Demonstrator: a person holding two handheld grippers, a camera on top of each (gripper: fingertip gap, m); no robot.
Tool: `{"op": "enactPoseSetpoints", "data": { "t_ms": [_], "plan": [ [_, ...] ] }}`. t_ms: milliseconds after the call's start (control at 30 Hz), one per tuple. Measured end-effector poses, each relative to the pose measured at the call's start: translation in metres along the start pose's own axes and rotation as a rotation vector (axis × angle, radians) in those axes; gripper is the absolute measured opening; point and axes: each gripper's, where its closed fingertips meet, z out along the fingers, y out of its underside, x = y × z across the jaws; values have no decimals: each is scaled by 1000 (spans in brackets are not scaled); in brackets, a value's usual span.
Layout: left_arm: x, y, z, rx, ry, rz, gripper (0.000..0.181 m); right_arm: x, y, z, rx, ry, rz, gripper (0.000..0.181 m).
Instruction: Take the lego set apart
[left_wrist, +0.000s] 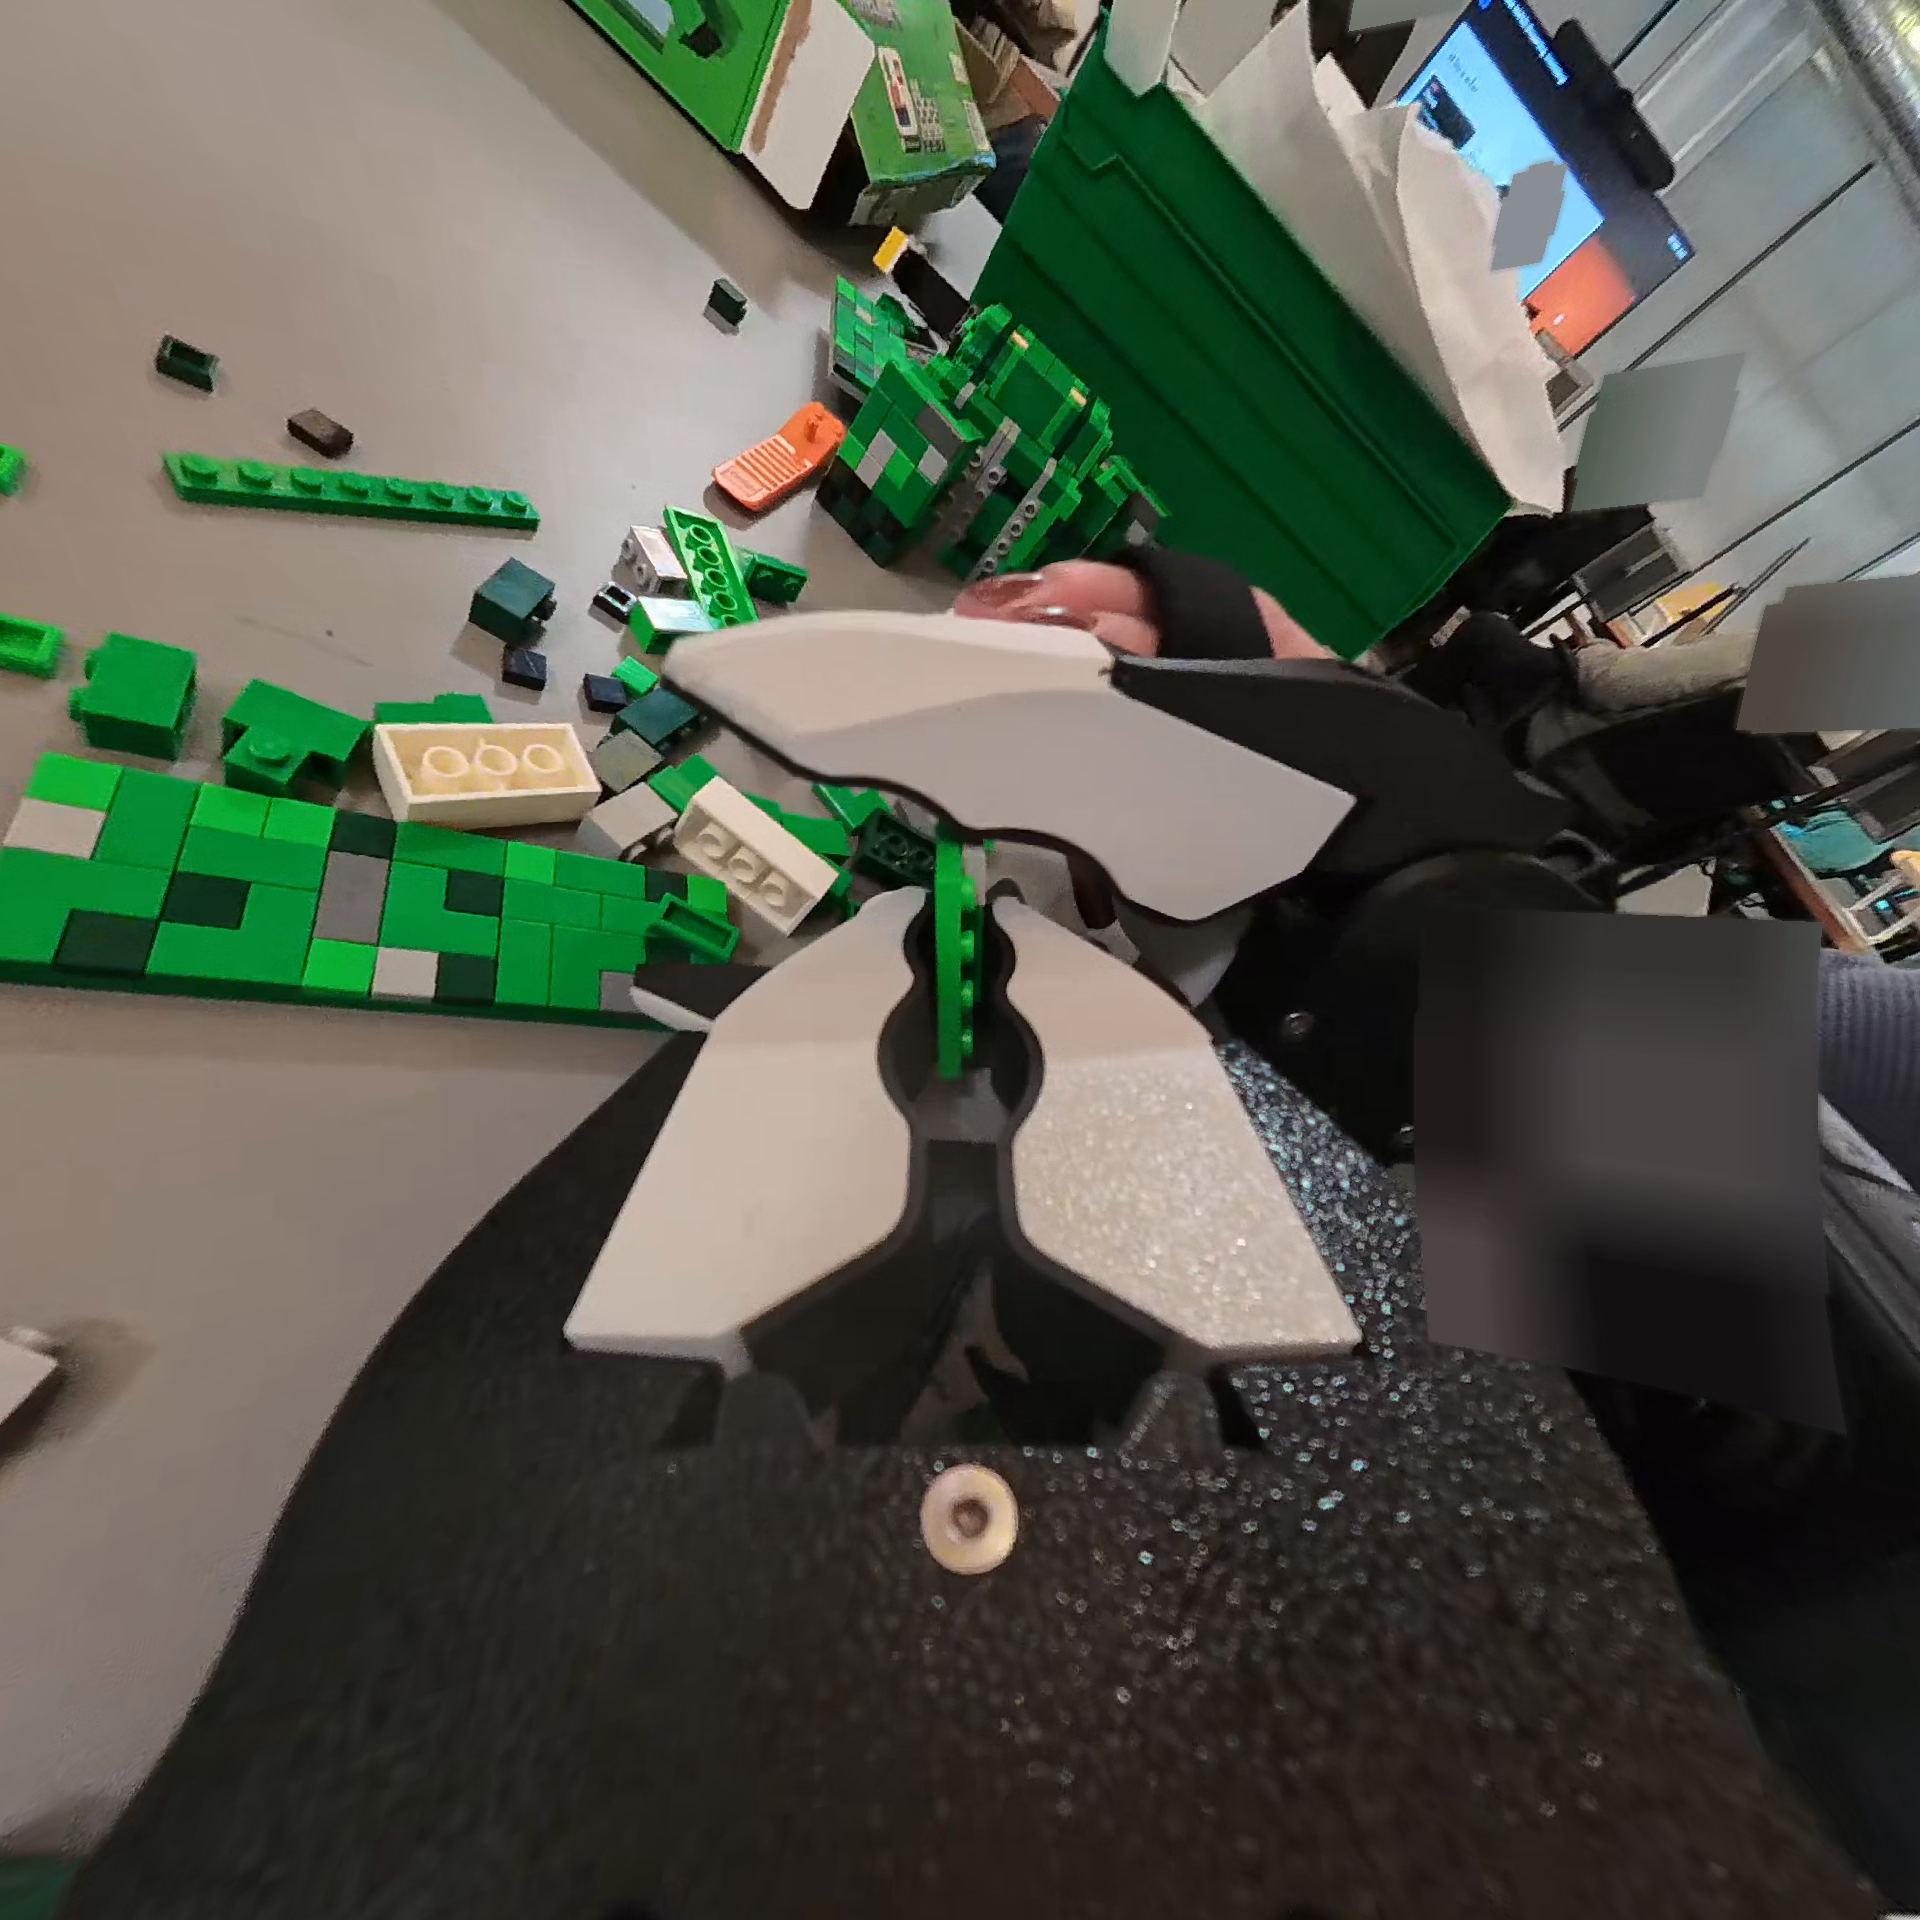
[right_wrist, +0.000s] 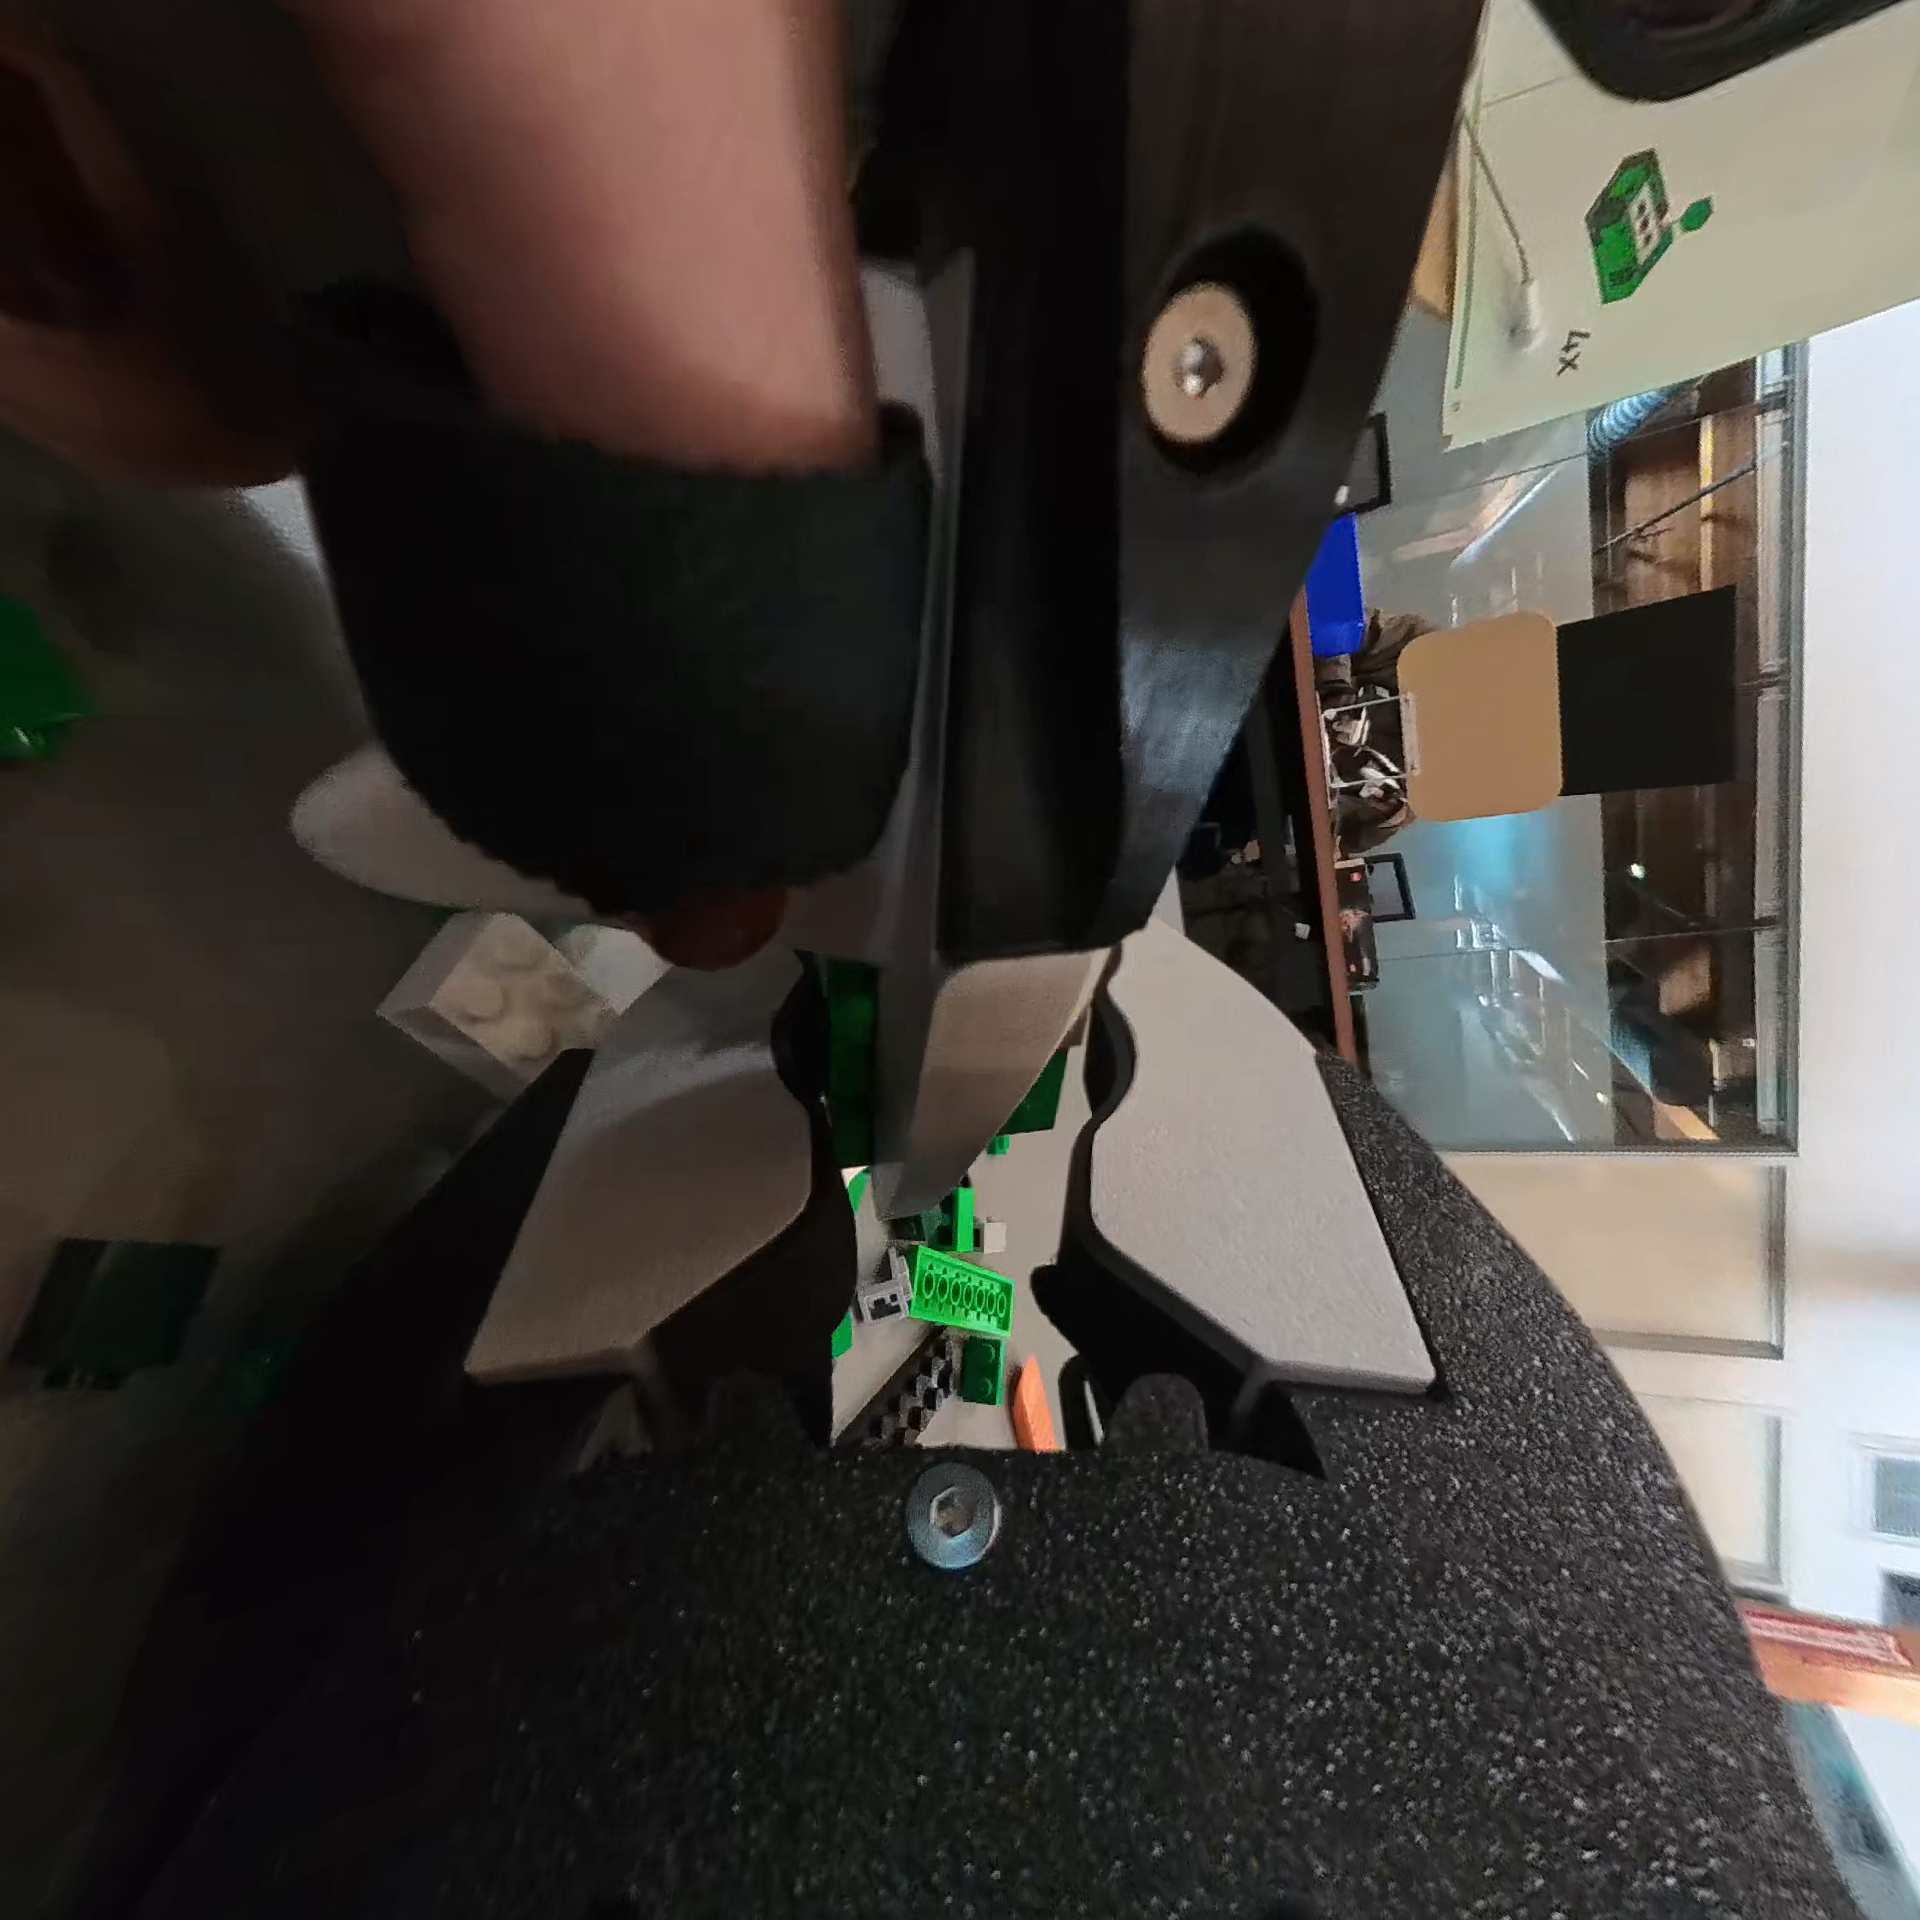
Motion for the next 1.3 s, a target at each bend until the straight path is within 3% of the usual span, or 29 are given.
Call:
{"op": "enactPoseSetpoints", "data": {
  "t_ms": [33, 433, 500, 633, 733, 900, 1100, 1200, 1300],
  "plan": [
    [0, -1, 0, 3, -2, 3, 5, 0, 0, 0, 2, -3, 2, 41],
    [7, -5, -4, 49, 108, -105, 6, 10, -3, -4, -30, 123, -186, 40],
    [11, -12, -9, 94, 208, -213, 6, 16, -8, -8, -27, 203, -300, 39],
    [5, -7, -7, 65, 157, -185, 6, 10, -6, -2, -13, 164, -228, 40],
    [2, -9, -5, 83, 112, -135, 6, 8, -1, 1, -9, 87, -81, 43],
    [-1, -36, -20, 285, 122, -117, 5, 7, 10, 2, -13, -29, 145, 60],
    [-1, -53, -34, 418, 120, -75, 5, 1, 7, -7, 77, -233, 467, 53],
    [2, -56, -35, 453, 158, -79, 5, 1, -3, -16, 210, -397, 724, 41],
    [8, -61, -40, 499, 242, -113, 6, 17, -24, -35, 457, -599, 1075, 25]
  ]
}}
